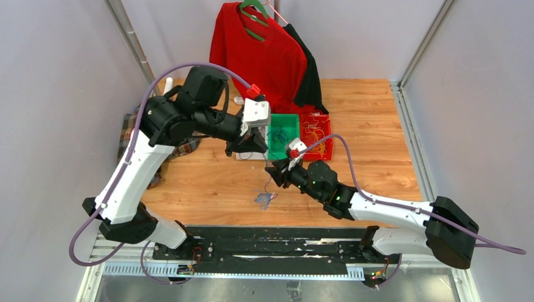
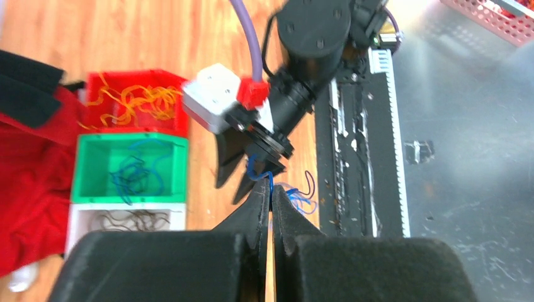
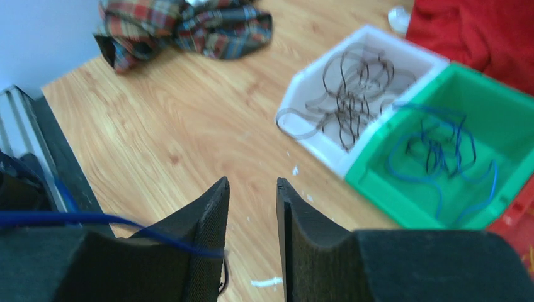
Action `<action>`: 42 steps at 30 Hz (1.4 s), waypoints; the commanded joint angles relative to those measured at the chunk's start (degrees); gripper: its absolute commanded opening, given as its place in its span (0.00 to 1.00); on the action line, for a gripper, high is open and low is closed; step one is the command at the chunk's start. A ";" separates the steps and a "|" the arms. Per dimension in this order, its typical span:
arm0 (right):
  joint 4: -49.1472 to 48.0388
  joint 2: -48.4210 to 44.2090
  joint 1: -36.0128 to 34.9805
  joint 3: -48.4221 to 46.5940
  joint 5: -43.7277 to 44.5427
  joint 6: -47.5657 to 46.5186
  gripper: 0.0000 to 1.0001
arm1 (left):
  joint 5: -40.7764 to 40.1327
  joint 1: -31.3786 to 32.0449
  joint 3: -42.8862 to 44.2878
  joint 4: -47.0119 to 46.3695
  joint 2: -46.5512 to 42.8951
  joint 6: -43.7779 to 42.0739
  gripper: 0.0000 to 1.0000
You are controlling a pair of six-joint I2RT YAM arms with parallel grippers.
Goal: Untangle the cables
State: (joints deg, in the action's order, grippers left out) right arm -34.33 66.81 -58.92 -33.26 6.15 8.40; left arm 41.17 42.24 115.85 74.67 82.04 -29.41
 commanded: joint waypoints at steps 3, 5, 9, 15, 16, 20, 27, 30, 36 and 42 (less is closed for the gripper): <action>-0.91 -0.29 0.11 7.00 4.14 3.37 0.32 | -2.15 0.40 9.91 -0.06 2.31 0.53 0.00; -0.77 -1.20 0.24 8.64 5.63 4.38 0.32 | -3.03 0.41 11.31 -0.14 2.71 0.37 0.00; 2.55 -7.18 0.77 9.52 9.43 4.38 0.46 | -4.78 0.40 9.90 -0.11 2.52 -0.74 0.01; 9.47 -17.77 1.35 7.26 9.91 1.67 0.68 | -10.09 0.40 9.75 -0.06 3.65 -2.19 0.00; 9.91 -19.59 1.35 7.04 8.61 1.31 0.69 | -10.66 0.39 10.19 -0.12 3.92 -2.29 0.00; 8.75 -21.84 1.35 5.82 -1.39 0.76 0.73 | -11.37 0.39 11.73 -0.14 4.82 -2.06 0.01; 5.19 -17.93 0.03 2.70 -13.01 -1.13 0.75 | -11.58 0.51 12.98 -0.13 4.71 -2.14 0.01; 5.61 -14.53 -0.06 0.67 -13.83 -1.66 0.75 | -11.81 0.48 13.74 -0.10 4.59 -2.32 0.00; 3.60 -6.88 0.19 -1.59 -8.30 -4.07 0.74 | -10.68 0.73 15.55 -0.06 4.50 -1.55 0.00; 1.16 0.43 1.75 -2.85 -1.61 -4.47 0.65 | -9.84 1.00 16.79 -0.07 4.11 -1.00 0.01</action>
State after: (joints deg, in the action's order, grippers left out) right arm -29.34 64.47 -58.35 -34.65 -0.64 5.21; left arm 30.17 42.68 130.63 74.83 87.18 -31.14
